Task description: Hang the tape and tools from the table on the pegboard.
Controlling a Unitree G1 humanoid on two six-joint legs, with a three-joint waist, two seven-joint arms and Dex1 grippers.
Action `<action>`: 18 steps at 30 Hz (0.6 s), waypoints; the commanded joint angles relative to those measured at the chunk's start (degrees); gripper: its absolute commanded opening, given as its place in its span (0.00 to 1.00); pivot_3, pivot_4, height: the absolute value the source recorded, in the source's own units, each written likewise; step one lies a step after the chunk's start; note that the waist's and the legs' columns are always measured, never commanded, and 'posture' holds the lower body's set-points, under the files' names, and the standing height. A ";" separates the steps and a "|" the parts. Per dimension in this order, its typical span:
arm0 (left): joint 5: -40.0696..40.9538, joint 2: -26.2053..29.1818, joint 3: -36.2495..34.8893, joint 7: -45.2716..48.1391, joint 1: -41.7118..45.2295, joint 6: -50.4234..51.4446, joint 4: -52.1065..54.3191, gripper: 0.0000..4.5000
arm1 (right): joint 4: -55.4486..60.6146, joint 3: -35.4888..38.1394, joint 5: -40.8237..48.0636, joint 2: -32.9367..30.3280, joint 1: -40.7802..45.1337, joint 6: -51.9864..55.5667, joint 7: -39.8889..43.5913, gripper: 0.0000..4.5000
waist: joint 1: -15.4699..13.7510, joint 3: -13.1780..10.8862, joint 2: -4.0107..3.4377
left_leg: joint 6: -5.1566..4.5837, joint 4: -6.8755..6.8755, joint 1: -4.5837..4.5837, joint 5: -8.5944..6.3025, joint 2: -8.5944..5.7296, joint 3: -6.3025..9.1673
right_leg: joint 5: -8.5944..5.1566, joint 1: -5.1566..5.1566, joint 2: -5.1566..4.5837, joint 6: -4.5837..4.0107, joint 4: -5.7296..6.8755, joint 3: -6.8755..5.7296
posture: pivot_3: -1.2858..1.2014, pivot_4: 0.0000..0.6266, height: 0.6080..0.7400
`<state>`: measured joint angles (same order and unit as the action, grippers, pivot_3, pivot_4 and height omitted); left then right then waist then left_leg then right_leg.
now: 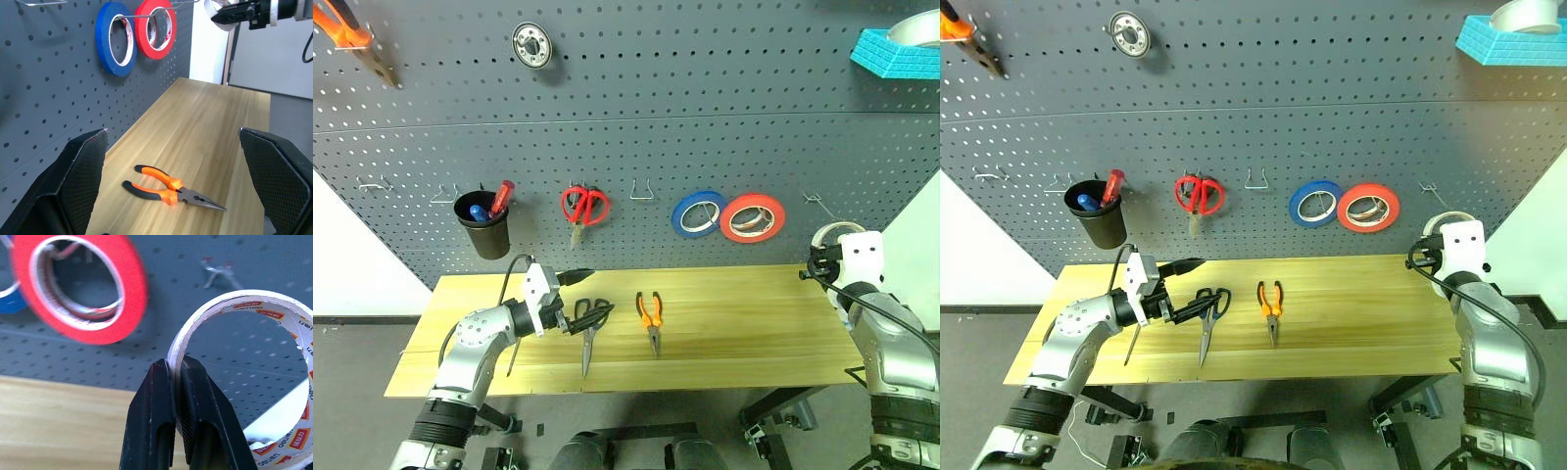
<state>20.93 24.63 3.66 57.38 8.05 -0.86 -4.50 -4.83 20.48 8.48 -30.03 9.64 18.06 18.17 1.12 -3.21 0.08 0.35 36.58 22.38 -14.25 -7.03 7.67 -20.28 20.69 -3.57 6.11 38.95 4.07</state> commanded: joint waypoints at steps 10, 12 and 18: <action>0.30 0.37 -1.45 -0.26 -0.48 -1.12 1.62 1.00 | -4.30 1.37 -0.18 -1.39 4.30 -7.50 -1.65 0.02 | -0.06 0.04 -0.07 | -0.02 0.51 -0.12 -0.01 0.00 0.01 | 0.01 -0.23 0.04 0.00 0.31 0.00 | 0.49 0.00 0.82; 0.28 0.45 -1.54 -0.28 -0.58 -1.14 1.58 1.00 | -5.04 1.54 0.18 -1.15 4.77 -8.66 -1.69 0.02 | -0.08 0.04 -0.07 | -0.02 0.49 -0.12 -0.01 0.00 0.03 | 0.01 -0.22 0.04 0.00 0.31 0.00 | 0.50 0.00 0.82; 0.11 0.18 -1.24 -0.43 -0.53 -0.96 1.96 1.00 | -8.30 0.26 0.41 -0.20 7.83 -11.26 -1.78 0.02 | 0.05 0.06 -0.09 | -0.03 0.49 -0.12 -0.02 0.00 0.02 | 0.01 -0.21 0.04 0.00 0.32 0.00 | 0.50 0.00 0.82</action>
<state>20.86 24.68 3.30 57.17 7.05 -0.89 -4.38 -13.68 20.52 8.21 -30.25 15.69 8.59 16.66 1.17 -3.16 0.00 0.32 37.08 22.27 -14.27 -7.04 7.69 -20.27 20.49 -3.52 6.11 39.28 4.07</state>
